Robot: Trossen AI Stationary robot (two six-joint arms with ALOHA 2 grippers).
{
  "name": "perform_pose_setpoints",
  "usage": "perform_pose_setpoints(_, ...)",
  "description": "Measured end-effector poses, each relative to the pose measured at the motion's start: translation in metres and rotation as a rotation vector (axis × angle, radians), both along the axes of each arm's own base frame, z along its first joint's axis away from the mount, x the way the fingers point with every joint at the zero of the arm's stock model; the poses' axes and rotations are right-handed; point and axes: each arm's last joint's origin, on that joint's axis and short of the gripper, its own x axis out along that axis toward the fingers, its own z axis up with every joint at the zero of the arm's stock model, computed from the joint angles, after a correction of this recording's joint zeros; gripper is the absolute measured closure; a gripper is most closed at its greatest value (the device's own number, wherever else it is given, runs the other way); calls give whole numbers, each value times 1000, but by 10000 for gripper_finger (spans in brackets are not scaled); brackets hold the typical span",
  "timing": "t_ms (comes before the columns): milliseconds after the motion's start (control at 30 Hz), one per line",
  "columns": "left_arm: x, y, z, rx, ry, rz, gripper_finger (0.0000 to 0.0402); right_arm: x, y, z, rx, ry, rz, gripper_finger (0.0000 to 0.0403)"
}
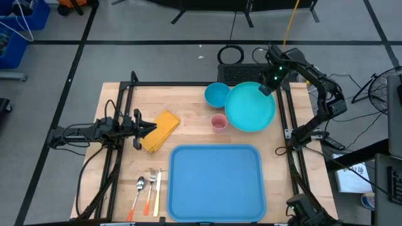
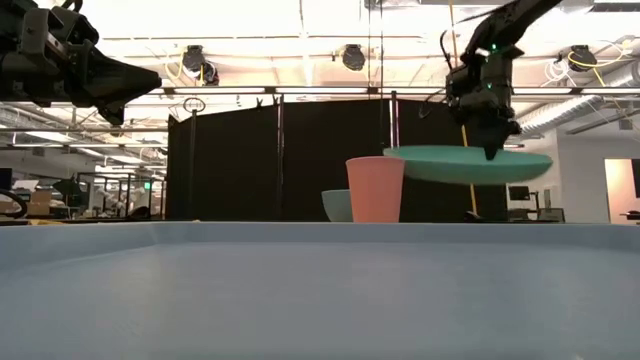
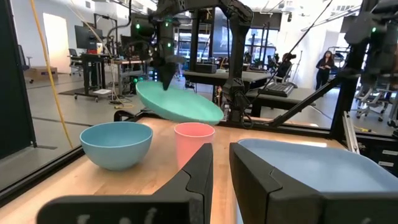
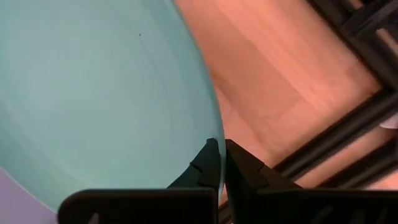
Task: Set up tray
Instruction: Put the green plate on the right side of the blue serving tray
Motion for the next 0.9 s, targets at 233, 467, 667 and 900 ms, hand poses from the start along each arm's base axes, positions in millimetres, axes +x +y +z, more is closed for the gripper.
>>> perform_pose_setpoints(233, 0, 0, 0, 1, 0, 0, 346, 3, 1, 44, -60, -30, -10, 402)
perform_pose_setpoints(467, 0, 0, 0, 2, 0, 0, 346, 23, 23, 78, -69, -42, 87, 402)
perform_pose_setpoints(667, 0, 0, 0, 2, 0, 0, 346, 58, 61, 90, -83, -68, 253, 403)
perform_pose_setpoints(900, 0, 0, 0, 1, 1, 0, 346, 96, 120, 95, -64, -88, 420, 403)
